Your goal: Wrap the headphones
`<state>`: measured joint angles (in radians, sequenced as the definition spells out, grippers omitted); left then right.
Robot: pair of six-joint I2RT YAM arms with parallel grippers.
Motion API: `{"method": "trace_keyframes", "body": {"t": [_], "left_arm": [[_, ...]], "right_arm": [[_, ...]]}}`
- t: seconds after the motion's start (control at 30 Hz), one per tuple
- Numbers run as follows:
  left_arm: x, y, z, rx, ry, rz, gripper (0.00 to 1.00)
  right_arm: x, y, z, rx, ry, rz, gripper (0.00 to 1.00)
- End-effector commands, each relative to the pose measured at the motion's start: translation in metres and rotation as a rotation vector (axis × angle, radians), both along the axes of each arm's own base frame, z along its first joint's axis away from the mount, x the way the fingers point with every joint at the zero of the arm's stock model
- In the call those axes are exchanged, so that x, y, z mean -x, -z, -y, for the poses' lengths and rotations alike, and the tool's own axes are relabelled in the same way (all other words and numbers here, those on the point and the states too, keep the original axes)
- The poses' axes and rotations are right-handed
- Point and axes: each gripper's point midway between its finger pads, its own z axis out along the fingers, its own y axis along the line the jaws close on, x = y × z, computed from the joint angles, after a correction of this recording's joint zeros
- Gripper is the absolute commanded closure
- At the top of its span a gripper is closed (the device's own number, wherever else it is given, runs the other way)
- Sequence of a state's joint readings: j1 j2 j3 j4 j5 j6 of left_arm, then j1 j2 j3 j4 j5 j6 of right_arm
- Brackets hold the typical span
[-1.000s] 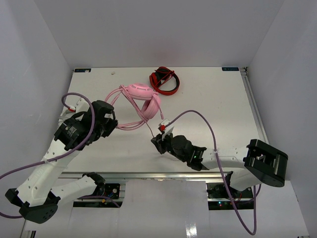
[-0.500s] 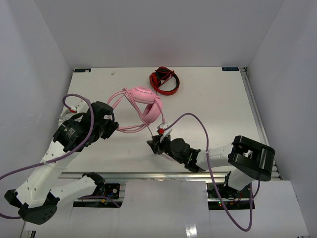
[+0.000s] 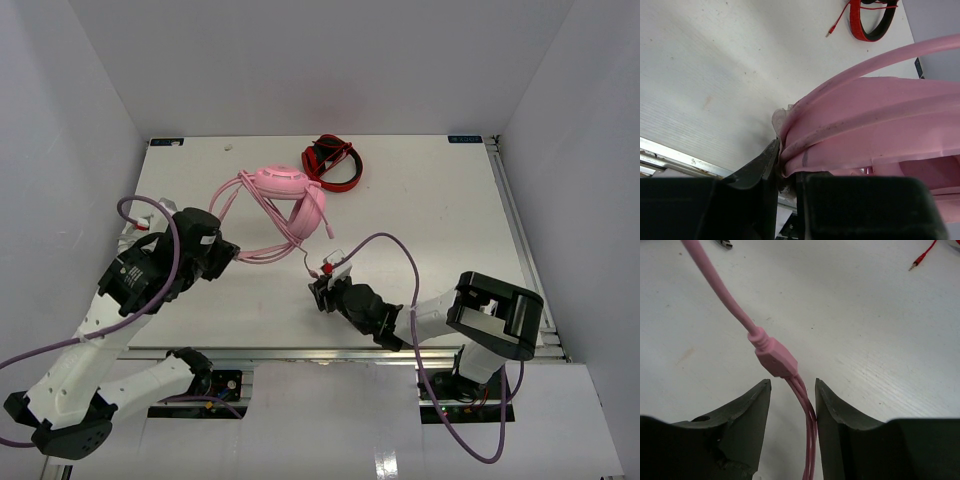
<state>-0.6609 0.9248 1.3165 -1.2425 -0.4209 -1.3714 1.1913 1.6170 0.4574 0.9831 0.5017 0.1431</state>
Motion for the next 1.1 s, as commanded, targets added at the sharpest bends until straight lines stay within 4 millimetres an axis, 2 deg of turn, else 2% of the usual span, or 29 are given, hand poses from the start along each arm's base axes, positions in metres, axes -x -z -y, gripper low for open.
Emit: {"method": "trace_keyframes", "body": {"t": [0.0,0.13,0.33,0.53,0.7,0.8,0.97,1.07], "left_arm": [[-0.011,-0.024,0.005,0.111,-0.043,0.101,1.00],[-0.011,-0.021,0.008,0.115,-0.036,0.096,1.00],[-0.009,-0.027,0.008,0.130,-0.028,0.103,1.00],[-0.005,-0.031,0.005,0.135,-0.028,0.113,1.00],[-0.002,-0.036,0.004,0.151,-0.021,0.122,1.00],[0.001,-0.040,0.005,0.166,-0.009,0.129,1.00],[0.009,-0.055,0.004,0.192,0.028,0.181,1.00],[0.014,-0.068,0.012,0.206,0.124,0.248,1.00]], "right_arm": [[-0.012,-0.023,0.011,-0.026,0.084,0.069,0.52],[-0.013,-0.025,0.008,-0.010,0.074,0.078,0.52],[-0.015,-0.013,0.002,0.012,0.069,0.071,0.52],[-0.019,0.004,0.001,0.036,0.085,0.058,0.48],[-0.024,0.019,0.003,0.045,0.101,0.026,0.49],[-0.028,0.029,0.006,0.051,0.110,0.004,0.59],[-0.034,0.040,0.019,0.033,0.143,-0.039,0.90],[-0.038,0.038,0.027,0.020,0.157,-0.047,0.92]]}}
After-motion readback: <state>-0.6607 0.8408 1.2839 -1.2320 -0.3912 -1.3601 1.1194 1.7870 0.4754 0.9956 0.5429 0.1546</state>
